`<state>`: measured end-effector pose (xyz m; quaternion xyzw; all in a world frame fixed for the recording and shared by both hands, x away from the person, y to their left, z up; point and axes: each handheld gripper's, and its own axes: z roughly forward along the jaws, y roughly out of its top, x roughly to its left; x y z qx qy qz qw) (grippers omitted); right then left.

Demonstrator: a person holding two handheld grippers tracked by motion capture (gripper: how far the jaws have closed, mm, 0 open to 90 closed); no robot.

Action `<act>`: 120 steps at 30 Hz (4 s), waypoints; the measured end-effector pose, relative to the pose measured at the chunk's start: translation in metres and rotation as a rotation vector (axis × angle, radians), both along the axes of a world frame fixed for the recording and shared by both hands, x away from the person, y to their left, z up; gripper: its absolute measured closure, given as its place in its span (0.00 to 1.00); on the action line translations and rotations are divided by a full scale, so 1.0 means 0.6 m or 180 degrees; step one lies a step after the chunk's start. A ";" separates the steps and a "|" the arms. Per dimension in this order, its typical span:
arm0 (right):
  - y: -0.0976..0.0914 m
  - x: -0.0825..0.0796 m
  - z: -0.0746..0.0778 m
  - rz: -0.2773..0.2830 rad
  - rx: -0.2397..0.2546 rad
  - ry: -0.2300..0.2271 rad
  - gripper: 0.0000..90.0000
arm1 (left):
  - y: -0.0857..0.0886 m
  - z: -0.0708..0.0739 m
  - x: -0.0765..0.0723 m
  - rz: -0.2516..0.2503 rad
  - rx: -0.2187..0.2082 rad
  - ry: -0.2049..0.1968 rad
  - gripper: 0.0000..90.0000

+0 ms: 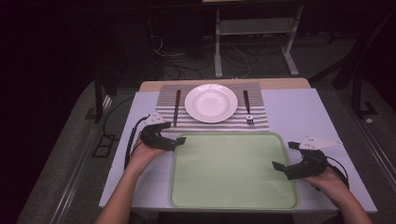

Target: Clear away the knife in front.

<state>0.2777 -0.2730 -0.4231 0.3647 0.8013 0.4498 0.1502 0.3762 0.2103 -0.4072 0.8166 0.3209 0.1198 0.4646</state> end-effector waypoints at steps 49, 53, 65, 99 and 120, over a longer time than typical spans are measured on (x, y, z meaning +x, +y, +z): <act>0.001 0.003 -0.003 -0.0026 -0.0008 0.0031 0.00 | -0.021 -0.032 0.159 0.0554 0.0322 0.0169 0.99; 0.000 0.004 -0.003 -0.0027 -0.0008 0.0037 0.00 | -0.023 -0.045 0.172 0.0614 0.0346 0.0213 0.99; -0.001 0.003 -0.003 -0.0036 -0.0007 0.0037 0.00 | -0.023 -0.067 0.177 0.0676 0.0545 0.0280 0.99; -0.001 0.003 -0.003 -0.0024 -0.0006 0.0040 0.00 | 0.042 -0.071 0.175 0.1012 0.0594 0.0279 0.99; -0.001 0.002 -0.003 -0.0001 -0.0004 0.0036 0.00 | 0.025 -0.014 0.106 0.0507 0.0333 0.0193 0.53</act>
